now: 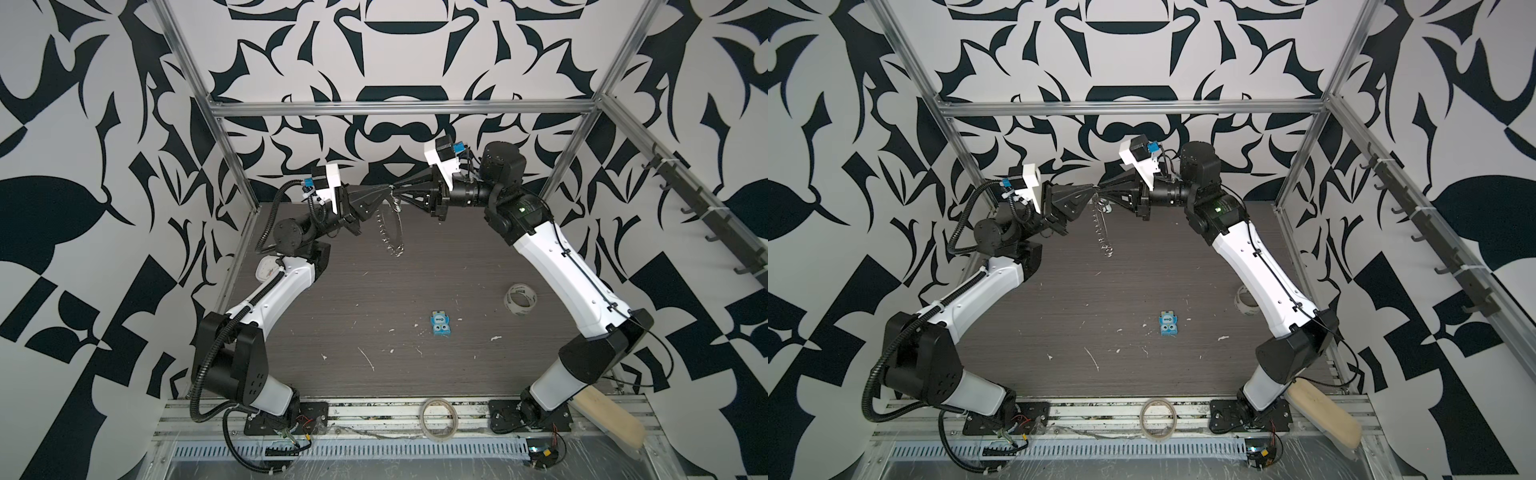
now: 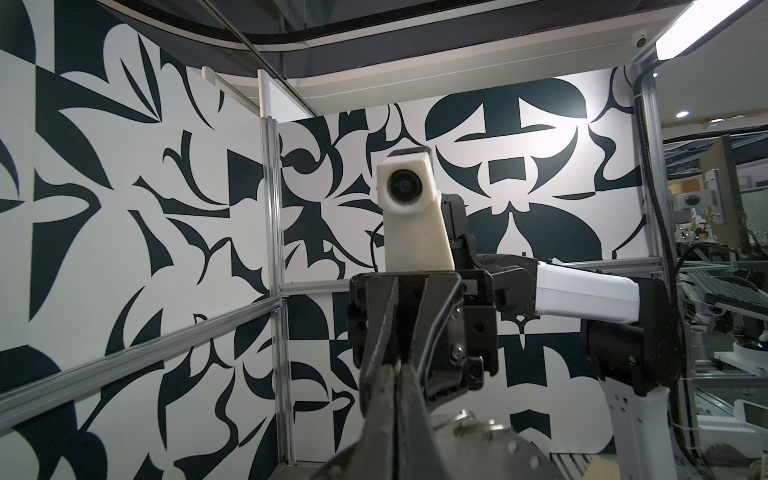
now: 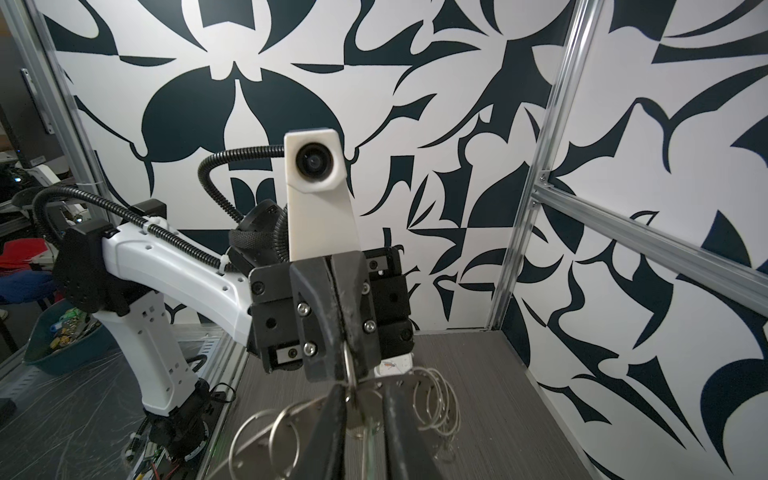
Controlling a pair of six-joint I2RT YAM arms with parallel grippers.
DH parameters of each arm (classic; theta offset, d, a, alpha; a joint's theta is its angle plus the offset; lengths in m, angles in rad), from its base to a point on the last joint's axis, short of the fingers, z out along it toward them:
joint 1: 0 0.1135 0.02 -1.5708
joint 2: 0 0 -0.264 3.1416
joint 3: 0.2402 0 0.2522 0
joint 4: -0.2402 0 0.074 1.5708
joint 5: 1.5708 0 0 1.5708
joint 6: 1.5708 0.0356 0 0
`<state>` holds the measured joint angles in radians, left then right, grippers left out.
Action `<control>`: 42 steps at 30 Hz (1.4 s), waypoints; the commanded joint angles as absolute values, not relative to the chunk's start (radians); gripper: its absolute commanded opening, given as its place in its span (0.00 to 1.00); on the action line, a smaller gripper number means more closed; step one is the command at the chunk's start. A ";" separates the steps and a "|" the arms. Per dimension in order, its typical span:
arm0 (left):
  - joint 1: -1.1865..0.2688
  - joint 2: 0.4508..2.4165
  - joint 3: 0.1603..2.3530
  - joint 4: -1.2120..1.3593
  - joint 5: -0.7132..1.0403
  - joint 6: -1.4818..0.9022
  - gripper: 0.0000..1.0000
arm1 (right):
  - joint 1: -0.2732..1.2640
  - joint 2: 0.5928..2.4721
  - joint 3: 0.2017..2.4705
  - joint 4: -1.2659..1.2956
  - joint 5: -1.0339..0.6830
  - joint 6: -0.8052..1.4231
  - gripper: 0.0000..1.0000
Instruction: Remove the keys from the keyring
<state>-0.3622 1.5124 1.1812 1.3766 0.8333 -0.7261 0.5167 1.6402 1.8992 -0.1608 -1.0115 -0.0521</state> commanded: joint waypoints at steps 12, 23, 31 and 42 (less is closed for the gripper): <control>-0.368 1.502 1.179 1.442 0.823 -0.756 0.00 | 0.545 1.629 1.968 -0.234 -1.008 -0.146 0.00; -0.363 1.487 1.163 1.442 0.788 -0.768 0.45 | 0.544 1.583 1.911 -0.191 -0.967 -0.166 0.00; -0.289 1.456 1.189 1.439 0.821 -0.851 0.59 | 0.539 1.576 1.906 -0.219 -0.954 -0.186 0.00; -0.239 1.377 1.380 0.837 1.184 -0.606 0.56 | 0.536 1.606 1.990 -0.379 -0.936 -0.275 0.00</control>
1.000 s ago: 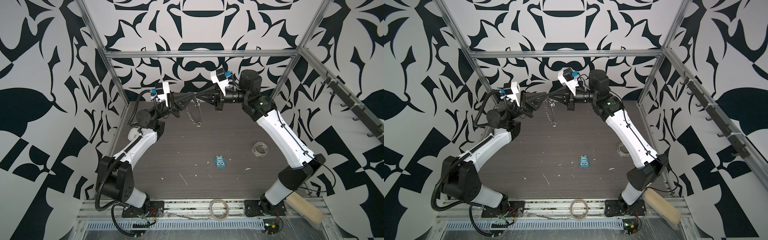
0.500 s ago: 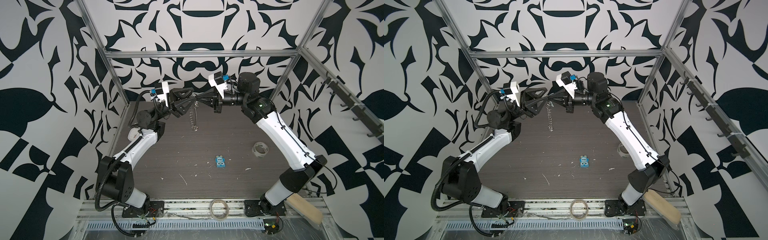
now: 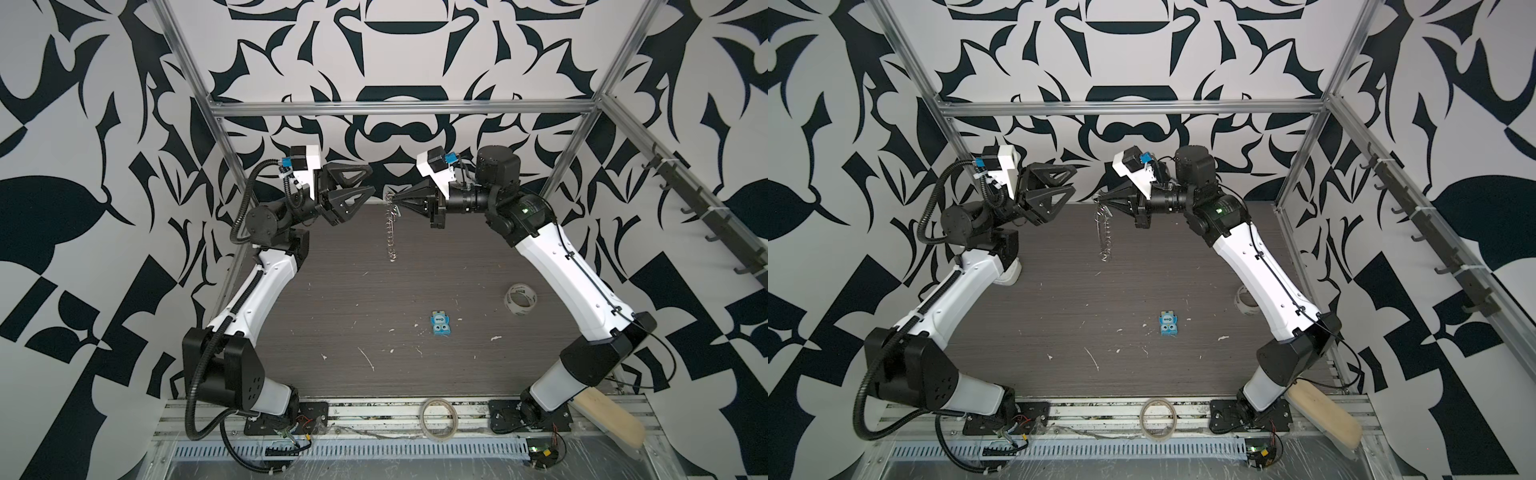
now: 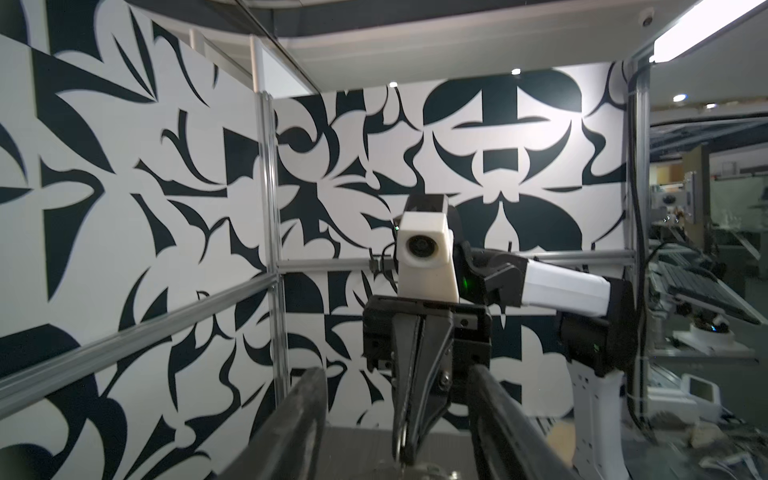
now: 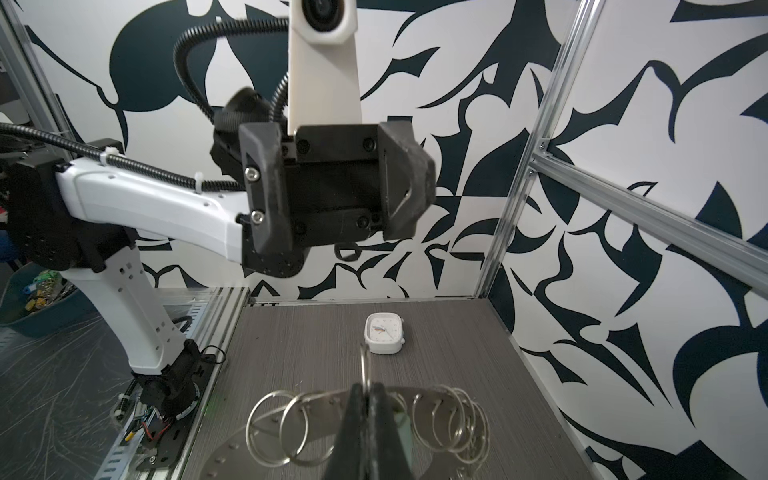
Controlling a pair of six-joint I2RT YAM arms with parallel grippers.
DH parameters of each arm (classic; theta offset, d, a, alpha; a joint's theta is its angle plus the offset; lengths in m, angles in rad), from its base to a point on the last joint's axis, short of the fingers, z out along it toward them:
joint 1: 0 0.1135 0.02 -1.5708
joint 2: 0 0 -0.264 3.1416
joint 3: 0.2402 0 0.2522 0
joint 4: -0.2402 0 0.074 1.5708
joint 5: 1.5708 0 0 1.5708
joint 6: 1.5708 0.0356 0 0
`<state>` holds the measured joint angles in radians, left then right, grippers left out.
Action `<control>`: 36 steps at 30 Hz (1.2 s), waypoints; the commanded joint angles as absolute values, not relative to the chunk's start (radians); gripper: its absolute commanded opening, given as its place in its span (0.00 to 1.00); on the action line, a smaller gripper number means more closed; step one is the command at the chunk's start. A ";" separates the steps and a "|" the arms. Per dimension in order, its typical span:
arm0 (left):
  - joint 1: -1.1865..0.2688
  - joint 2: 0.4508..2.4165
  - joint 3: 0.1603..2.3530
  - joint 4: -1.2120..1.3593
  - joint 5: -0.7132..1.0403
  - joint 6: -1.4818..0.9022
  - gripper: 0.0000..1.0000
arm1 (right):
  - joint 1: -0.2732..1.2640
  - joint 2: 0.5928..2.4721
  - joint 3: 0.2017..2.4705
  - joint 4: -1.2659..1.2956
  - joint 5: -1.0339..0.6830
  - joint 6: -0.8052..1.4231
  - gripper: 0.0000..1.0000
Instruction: Remove the keys from the keyring
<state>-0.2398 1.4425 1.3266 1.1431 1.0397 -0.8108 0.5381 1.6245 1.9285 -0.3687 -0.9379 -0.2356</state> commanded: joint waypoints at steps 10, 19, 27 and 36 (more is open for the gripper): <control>-0.306 1.423 1.888 -0.706 1.011 0.381 0.56 | 0.539 1.638 2.061 -0.535 -0.924 -0.365 0.00; -0.341 1.524 2.058 -1.045 0.960 0.511 0.50 | 0.582 1.663 2.120 -0.704 -0.878 -0.490 0.00; -0.372 1.530 2.041 -1.051 0.945 0.510 0.44 | 0.611 1.683 2.150 -0.757 -0.866 -0.517 0.00; -0.377 1.540 2.060 -1.150 0.905 0.562 0.37 | 0.614 1.691 2.164 -0.775 -0.862 -0.526 0.00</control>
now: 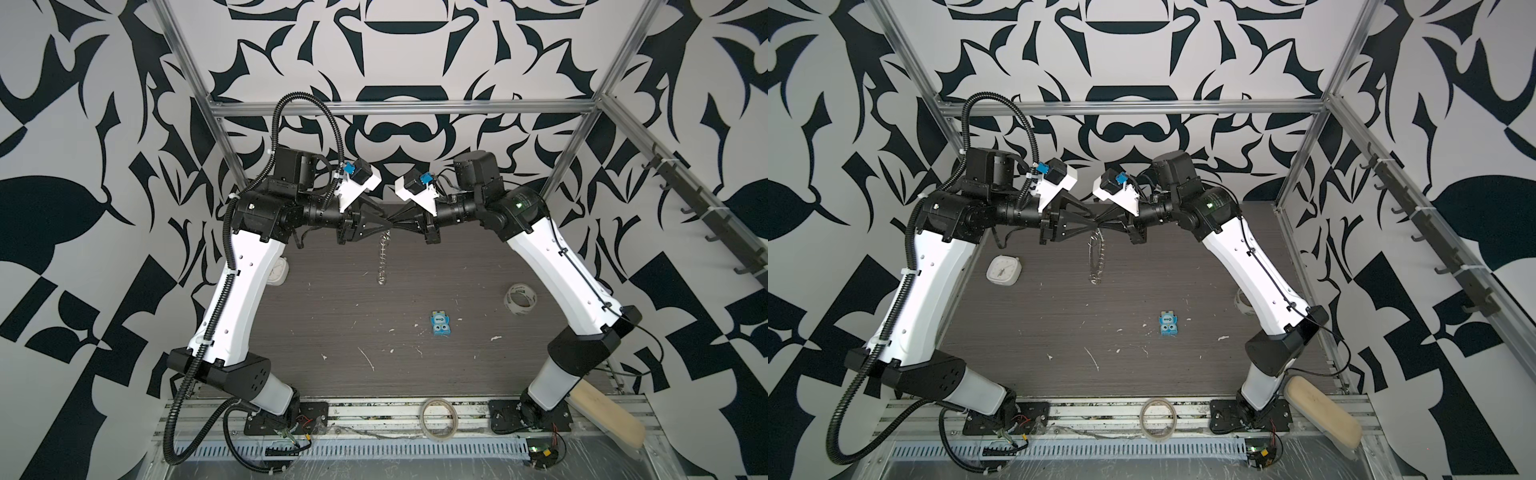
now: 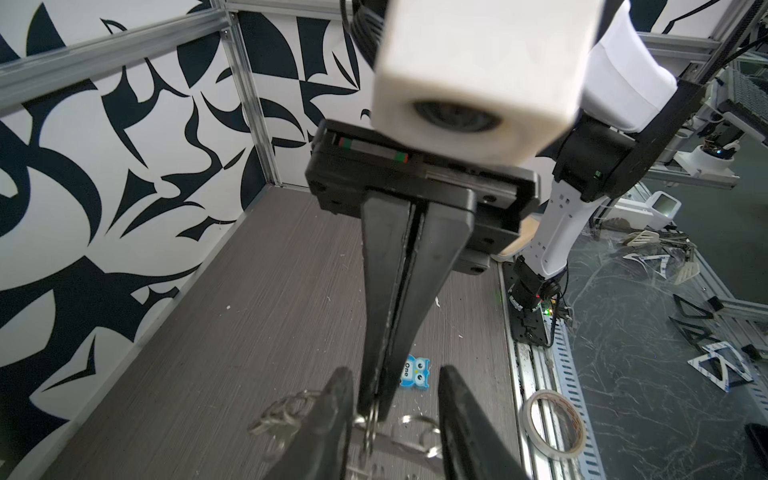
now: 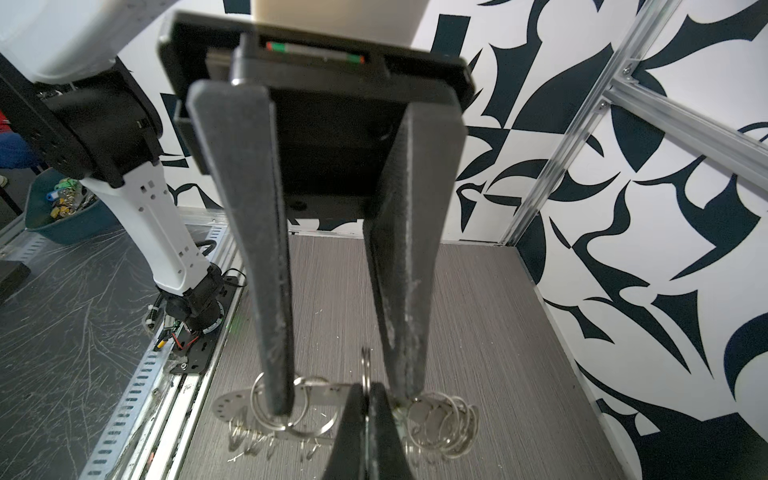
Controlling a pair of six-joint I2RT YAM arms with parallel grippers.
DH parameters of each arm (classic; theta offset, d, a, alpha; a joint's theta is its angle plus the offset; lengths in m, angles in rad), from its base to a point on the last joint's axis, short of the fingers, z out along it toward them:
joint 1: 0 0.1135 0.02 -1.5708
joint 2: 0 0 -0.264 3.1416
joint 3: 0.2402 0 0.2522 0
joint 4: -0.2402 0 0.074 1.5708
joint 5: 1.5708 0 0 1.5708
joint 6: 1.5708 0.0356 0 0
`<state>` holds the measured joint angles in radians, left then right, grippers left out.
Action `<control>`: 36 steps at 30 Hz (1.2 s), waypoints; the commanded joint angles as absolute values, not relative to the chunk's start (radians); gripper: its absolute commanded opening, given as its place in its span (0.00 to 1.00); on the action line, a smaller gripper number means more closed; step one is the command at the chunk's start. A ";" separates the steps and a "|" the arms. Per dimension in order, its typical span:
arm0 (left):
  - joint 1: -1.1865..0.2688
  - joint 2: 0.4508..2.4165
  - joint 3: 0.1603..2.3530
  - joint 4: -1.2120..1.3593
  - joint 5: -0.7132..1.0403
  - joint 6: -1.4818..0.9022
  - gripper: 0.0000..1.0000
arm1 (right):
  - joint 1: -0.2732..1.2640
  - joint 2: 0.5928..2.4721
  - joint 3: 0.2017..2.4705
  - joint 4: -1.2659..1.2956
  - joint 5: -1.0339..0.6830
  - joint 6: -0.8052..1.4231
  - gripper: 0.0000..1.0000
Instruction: Remove the keys from the keyring
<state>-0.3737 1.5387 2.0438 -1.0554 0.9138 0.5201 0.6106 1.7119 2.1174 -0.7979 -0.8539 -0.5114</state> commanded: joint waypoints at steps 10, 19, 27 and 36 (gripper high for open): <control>-0.379 1.552 2.066 -1.175 0.882 0.571 0.21 | 0.625 1.696 2.175 -0.795 -0.858 -0.545 0.00; -0.384 1.535 2.037 -1.115 0.848 0.570 0.00 | 0.644 1.709 2.201 -0.831 -0.848 -0.572 0.00; -0.379 1.414 1.850 -0.920 0.867 0.579 0.00 | 0.642 1.661 2.141 -0.776 -0.818 -0.555 0.14; -0.359 1.391 1.811 -0.865 0.925 0.567 0.00 | 0.604 1.577 2.040 -0.707 -0.804 -0.528 0.34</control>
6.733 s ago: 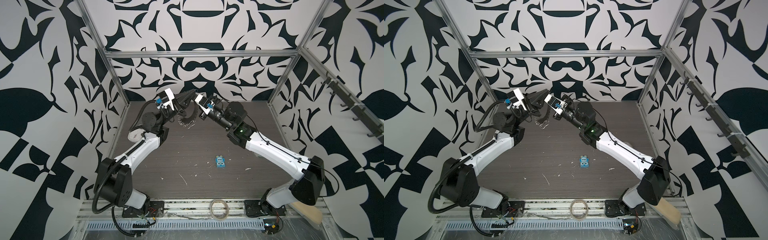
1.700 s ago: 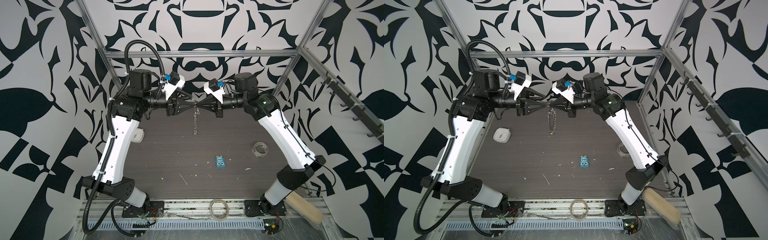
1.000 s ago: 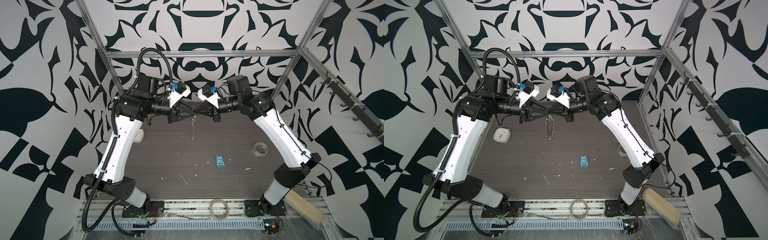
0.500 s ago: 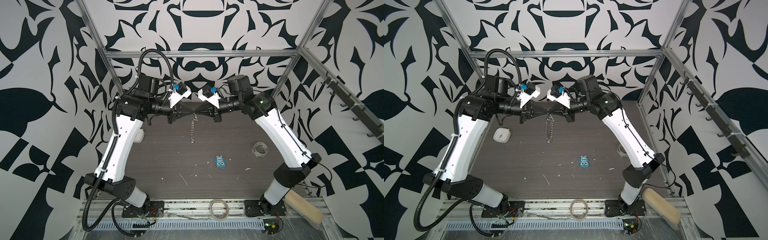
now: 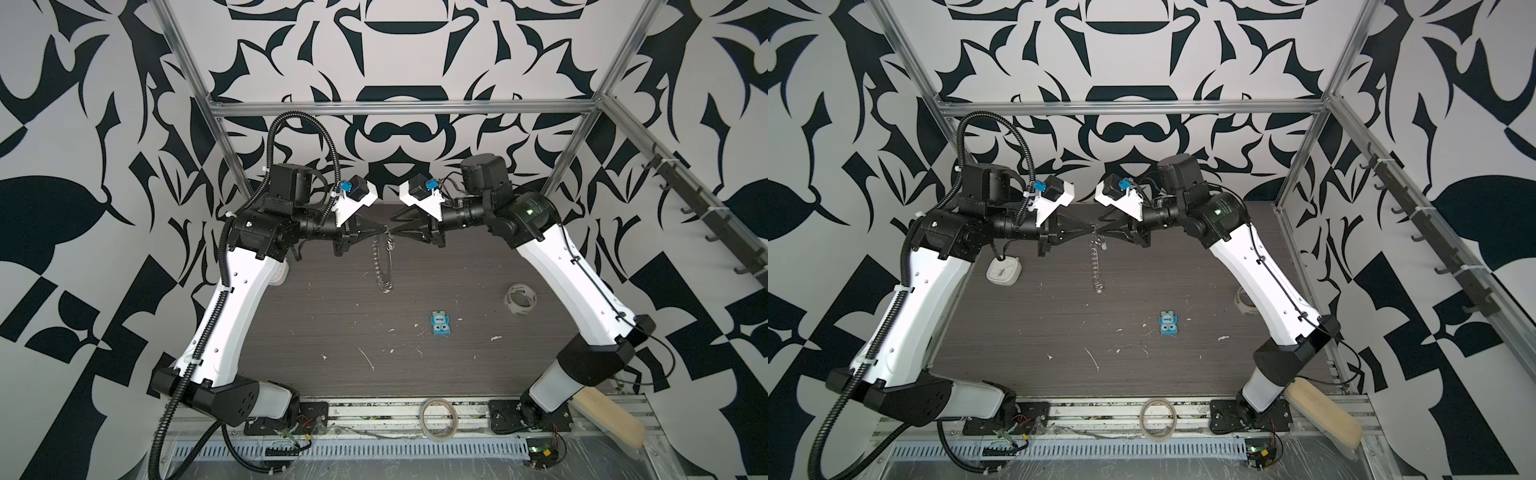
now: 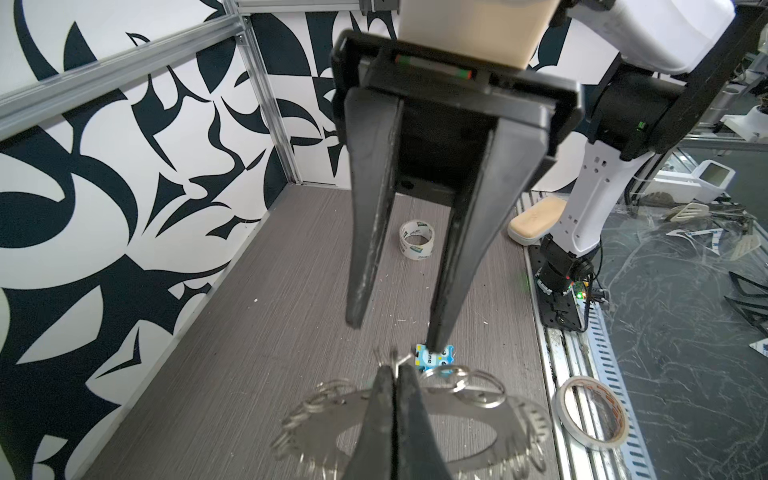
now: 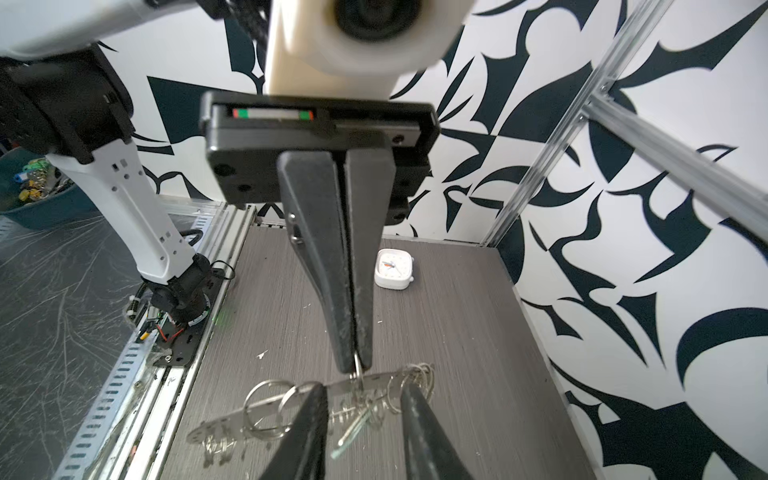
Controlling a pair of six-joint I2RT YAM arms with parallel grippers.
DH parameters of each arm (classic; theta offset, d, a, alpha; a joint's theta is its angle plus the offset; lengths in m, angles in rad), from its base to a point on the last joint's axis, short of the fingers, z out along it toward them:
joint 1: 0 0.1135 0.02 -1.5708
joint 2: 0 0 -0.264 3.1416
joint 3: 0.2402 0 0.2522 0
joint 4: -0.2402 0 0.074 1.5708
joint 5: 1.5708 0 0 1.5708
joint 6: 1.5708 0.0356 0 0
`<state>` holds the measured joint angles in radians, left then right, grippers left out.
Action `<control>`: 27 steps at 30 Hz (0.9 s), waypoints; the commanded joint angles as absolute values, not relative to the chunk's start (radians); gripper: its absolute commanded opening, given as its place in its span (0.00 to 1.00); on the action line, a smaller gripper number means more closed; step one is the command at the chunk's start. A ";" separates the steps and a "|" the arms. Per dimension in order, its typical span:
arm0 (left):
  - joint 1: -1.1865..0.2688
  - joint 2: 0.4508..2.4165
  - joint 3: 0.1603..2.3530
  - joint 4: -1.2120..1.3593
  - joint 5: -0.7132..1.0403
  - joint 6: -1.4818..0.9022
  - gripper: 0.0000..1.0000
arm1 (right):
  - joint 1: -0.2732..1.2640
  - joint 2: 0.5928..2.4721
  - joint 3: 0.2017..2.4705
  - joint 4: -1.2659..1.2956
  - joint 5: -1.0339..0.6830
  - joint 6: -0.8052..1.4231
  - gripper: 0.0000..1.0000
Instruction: Remove the keys from the keyring
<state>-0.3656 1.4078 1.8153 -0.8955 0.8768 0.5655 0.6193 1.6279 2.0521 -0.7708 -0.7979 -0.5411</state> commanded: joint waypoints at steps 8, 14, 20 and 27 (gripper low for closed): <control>-0.357 1.390 1.809 -0.847 0.947 0.561 0.00 | 0.524 1.483 1.820 -0.501 -0.883 -0.406 0.38; -0.356 1.392 1.807 -0.845 0.963 0.559 0.00 | 0.513 1.530 1.821 -0.484 -0.944 -0.378 0.40; -0.357 1.388 1.798 -0.839 0.962 0.558 0.00 | 0.518 1.567 1.841 -0.454 -0.987 -0.347 0.40; -0.356 1.390 1.796 -0.840 0.959 0.560 0.00 | 0.542 1.588 1.877 -0.497 -1.024 -0.353 0.40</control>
